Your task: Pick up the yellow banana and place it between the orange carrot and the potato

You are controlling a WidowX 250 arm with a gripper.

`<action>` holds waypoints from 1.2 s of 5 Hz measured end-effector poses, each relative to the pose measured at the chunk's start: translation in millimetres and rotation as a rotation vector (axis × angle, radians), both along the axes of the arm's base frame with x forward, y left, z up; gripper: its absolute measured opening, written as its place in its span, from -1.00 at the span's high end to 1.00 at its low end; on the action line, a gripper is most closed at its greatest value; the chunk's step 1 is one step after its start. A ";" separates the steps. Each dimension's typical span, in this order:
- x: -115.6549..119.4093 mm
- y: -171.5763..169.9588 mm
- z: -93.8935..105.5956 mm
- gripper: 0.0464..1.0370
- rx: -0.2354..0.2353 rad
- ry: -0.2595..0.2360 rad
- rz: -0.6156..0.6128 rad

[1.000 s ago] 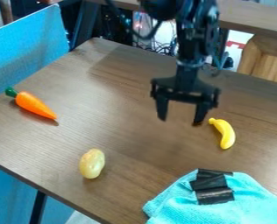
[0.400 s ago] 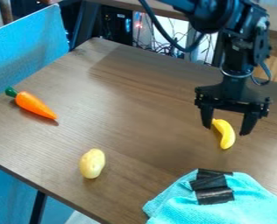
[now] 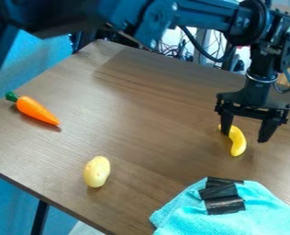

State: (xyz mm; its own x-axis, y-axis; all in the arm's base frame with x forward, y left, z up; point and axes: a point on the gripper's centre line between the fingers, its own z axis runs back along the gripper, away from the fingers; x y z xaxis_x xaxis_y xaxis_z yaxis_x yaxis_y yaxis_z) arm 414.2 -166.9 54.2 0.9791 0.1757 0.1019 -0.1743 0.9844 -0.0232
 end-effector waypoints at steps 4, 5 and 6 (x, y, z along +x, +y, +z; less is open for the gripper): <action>-2.4 3.6 -24.9 -0.18 0.067 0.147 0.064; -11.1 3.7 -25.8 0.18 0.025 0.119 -0.002; -23.2 14.9 -18.3 0.19 0.003 0.086 -0.133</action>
